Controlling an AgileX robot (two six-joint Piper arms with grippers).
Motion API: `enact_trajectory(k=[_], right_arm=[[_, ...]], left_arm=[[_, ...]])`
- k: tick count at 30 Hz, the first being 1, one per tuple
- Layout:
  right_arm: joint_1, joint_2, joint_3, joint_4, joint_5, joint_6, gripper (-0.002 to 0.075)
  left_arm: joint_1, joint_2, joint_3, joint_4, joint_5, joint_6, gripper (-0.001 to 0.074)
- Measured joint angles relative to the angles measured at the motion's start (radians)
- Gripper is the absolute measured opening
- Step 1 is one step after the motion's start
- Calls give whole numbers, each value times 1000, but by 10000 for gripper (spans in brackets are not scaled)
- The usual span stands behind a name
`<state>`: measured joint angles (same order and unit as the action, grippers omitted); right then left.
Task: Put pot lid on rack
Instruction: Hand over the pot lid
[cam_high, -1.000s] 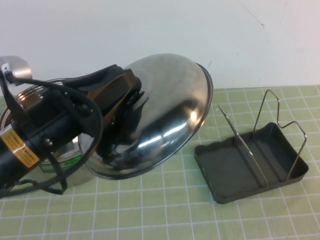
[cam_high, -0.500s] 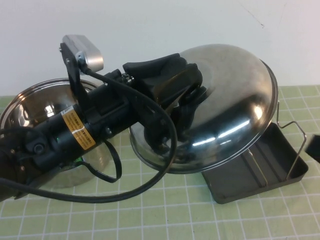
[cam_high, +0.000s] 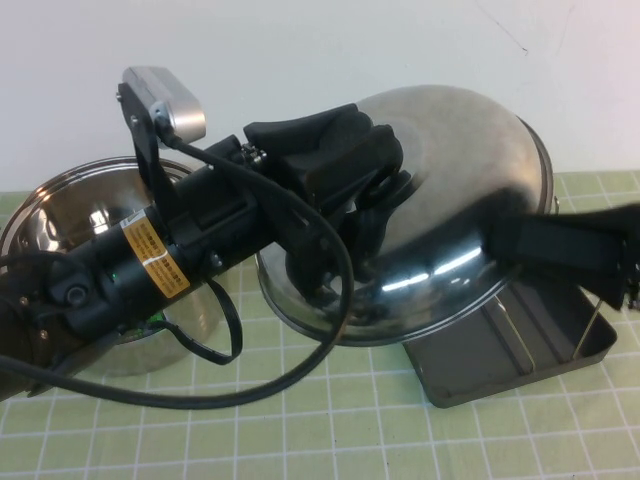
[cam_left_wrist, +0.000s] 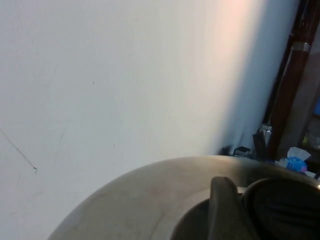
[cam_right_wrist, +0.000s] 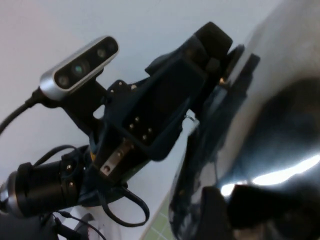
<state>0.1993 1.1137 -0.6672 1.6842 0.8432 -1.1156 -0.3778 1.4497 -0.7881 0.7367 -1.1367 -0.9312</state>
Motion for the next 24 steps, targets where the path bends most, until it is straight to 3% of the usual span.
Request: enact_trajectory(k=[8,13,17,24], right_arm=[[0,97,-124,0,35,-61,445],[0,136,-181,7,87,-100,302],[6,140,-200,12,134,-114,98],[6,140,-201,12,152,-125,86]], left_arm=[[-12,0,0,26,0,-7,323],[-22,2,0,22,2,-11,323],[-22,4,0,23,10,-32,324],[-24,7,0,38,10,-82,325]])
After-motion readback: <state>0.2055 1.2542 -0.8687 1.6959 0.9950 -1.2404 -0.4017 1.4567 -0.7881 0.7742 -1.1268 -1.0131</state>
